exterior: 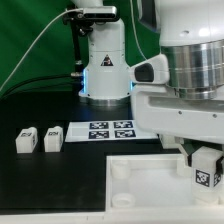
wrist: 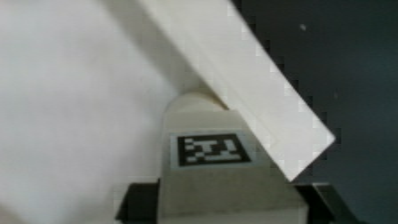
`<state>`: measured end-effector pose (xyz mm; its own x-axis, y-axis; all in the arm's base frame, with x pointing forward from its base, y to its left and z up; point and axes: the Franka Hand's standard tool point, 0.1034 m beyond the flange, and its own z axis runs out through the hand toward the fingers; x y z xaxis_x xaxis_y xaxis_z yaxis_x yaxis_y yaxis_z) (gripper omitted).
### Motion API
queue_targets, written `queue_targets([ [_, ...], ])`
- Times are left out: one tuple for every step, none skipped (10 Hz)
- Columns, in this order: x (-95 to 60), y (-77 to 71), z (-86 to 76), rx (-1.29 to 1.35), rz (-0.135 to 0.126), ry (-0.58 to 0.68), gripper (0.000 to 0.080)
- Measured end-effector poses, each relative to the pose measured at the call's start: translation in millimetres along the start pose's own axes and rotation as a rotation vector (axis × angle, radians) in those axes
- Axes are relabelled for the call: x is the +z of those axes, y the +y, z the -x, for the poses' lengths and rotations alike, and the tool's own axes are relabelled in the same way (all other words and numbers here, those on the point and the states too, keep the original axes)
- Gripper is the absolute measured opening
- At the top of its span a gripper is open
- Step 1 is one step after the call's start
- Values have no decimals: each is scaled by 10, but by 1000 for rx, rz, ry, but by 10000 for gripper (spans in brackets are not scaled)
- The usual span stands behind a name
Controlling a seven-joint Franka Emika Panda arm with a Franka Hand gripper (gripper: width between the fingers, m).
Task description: Assemble one leg
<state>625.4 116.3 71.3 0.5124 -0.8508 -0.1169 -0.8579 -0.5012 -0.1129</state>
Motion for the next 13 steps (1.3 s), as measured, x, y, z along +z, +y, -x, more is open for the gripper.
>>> queue_targets([
  [9, 1, -21, 204, -22, -37, 300],
  [15, -4, -25, 355, -38, -59, 300],
  [18, -14, -15, 459, -46, -71, 300],
  [24, -18, 4, 546, -45, -76, 300],
  [26, -19, 10, 546, -45, -76, 365],
  [27, -19, 10, 511, -46, -76, 365],
  [28, -20, 15, 457, -47, -74, 556],
  [30, -24, 38, 317, -44, -61, 556],
  [9, -33, 48, 126, -46, -46, 629],
  [-12, -38, 67, 9, -50, -33, 629],
  [0, -28, 52, -109, -50, -30, 647],
  [1, -25, 46, -212, -51, -27, 647],
  [1, -23, 43, -317, -50, -23, 649],
])
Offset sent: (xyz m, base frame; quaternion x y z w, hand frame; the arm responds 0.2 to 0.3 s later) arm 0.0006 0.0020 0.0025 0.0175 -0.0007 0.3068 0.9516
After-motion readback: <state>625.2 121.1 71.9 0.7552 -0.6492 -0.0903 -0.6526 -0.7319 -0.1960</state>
